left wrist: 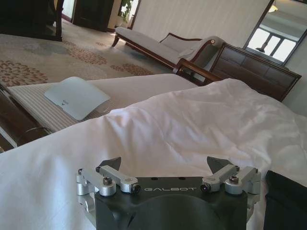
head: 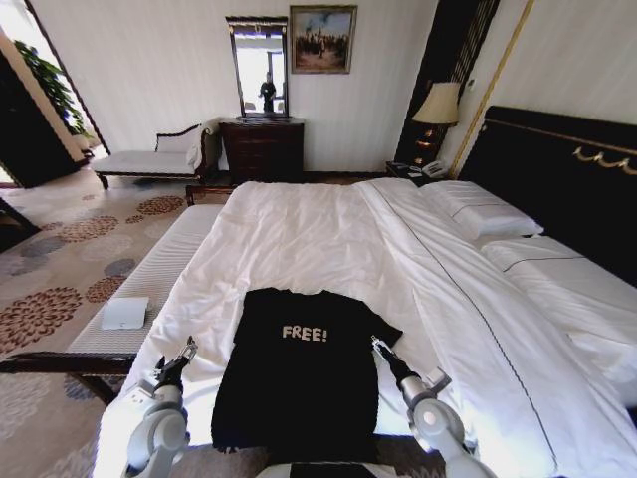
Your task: Fold the clothes on the bed.
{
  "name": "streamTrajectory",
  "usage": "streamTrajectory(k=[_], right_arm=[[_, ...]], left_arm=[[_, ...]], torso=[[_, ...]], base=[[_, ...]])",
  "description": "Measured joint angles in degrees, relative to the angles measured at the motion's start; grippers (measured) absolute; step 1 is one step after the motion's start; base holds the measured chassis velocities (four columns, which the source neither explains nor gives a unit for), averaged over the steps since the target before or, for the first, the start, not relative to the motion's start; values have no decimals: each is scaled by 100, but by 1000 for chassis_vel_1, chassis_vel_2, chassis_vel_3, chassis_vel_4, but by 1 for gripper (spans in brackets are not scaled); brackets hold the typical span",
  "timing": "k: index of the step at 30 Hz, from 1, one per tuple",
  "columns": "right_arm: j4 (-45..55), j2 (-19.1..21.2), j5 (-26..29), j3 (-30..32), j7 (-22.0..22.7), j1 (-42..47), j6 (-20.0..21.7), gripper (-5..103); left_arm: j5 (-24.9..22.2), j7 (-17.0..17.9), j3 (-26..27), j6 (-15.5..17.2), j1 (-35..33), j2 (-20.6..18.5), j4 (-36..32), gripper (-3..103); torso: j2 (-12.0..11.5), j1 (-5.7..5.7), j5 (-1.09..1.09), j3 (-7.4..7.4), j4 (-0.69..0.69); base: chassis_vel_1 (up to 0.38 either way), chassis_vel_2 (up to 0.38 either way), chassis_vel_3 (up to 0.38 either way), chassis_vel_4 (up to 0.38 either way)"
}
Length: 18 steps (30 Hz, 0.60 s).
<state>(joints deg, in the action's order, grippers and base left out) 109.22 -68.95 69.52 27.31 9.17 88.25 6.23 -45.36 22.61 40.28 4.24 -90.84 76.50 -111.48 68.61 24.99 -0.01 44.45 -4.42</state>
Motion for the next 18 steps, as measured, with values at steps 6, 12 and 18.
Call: streamTrajectory(k=[6,12,18], right_arm=[[447,76,177,147,63,288,42,100],[653,205,320,357,106,383,42,100],[403,192,16,389,413,263,-25,100]], left_arm=[[2,2,14,1,6,11,9,100],[1,5,38,1,-4,10,16,100],[23,9,32,1,-5,32,9,100]], torso=[[0,0,1,0,0],[0,0,0,0,0],[0,0,1,0,0]], base=[[0,0,0,0],[0,0,0,0],[0,0,0,0]])
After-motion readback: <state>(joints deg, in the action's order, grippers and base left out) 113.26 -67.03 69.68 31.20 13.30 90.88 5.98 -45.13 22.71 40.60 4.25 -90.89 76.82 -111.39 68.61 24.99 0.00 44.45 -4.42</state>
